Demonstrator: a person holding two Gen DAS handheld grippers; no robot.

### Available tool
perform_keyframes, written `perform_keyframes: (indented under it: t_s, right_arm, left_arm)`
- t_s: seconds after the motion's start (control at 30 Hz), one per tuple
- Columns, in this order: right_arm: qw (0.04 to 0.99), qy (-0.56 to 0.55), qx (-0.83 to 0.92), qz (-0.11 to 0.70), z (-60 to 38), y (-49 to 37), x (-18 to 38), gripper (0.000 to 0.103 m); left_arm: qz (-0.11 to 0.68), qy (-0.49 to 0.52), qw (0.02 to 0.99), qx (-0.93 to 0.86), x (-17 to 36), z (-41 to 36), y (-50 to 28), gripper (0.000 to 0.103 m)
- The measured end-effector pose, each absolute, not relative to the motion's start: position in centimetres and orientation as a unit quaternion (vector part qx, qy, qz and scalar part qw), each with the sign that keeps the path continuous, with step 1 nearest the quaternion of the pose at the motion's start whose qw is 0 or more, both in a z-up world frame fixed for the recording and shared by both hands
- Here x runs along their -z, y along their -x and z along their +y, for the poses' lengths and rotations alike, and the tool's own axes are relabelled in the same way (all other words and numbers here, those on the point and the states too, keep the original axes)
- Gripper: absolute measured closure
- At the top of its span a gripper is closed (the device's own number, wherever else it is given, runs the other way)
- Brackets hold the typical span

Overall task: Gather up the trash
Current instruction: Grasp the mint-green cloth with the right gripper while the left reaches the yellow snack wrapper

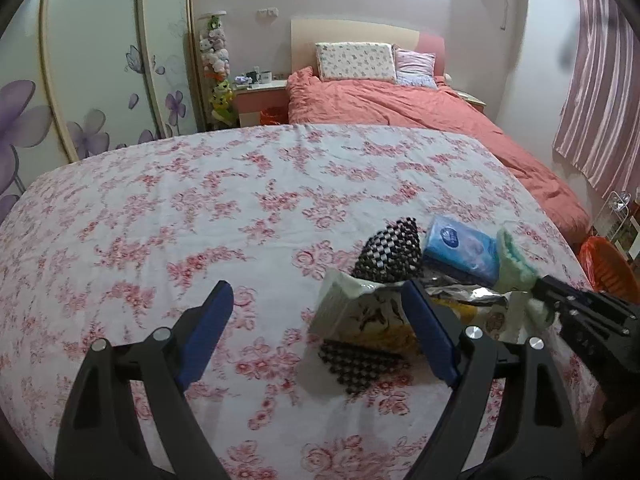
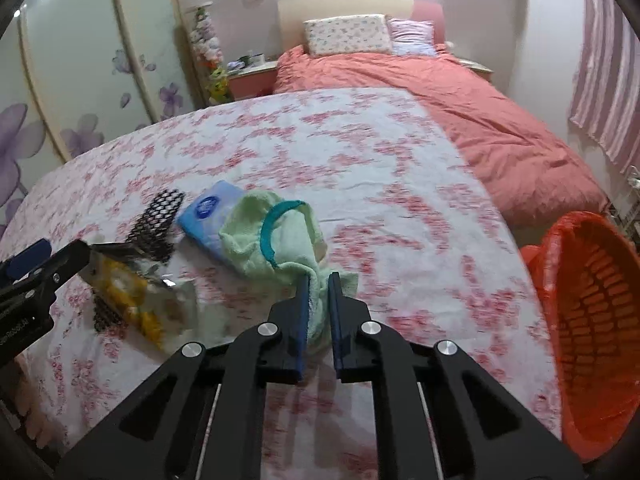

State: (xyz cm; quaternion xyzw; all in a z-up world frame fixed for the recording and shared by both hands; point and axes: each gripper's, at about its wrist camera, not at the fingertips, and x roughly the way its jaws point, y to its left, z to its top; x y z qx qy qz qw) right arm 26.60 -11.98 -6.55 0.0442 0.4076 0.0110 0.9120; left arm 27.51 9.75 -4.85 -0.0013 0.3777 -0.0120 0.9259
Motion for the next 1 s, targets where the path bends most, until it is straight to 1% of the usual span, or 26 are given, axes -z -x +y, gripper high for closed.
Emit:
perform_keyframes:
  t_s: [0.23,0.37,0.5,0.63,0.8,1.0]
  right_arm:
    - [0.91,-0.068,0.054,0.405,-15.5,-26.3,6.5,0.093]
    - [0.909,-0.066,0.052,0.409,-15.5,-26.2,6.9,0.093]
    - [0.909,-0.068,0.048,0.409,-15.7,-26.1,7.0,0.093]
    - [0.907,-0.077,0.044,0.411,-16.2,-25.8,7.1,0.093]
    - [0.907,-0.077,0.043,0.411,-16.1,-25.7,7.1,0.093]
    - [0.907,-0.077,0.043,0.411,-16.2,-25.7,7.1,0.093]
  left_arm:
    - [0.373,0.005,0.927,0.031,4.5,8.0,-26.5,0.019]
    - [0.36,0.0,0.932,0.046,3.7,5.3,-25.7,0.008]
    - [0.365,-0.037,0.929,0.05,4.6,1.4,-25.3,0.005]
    - [0.383,-0.085,0.92,0.017,6.2,-0.9,-25.7,0.005]
    - [0.393,-0.095,0.915,-0.013,6.9,-0.3,-26.1,0.005]
    - [0.399,-0.073,0.913,-0.038,7.0,4.2,-26.2,0.005]
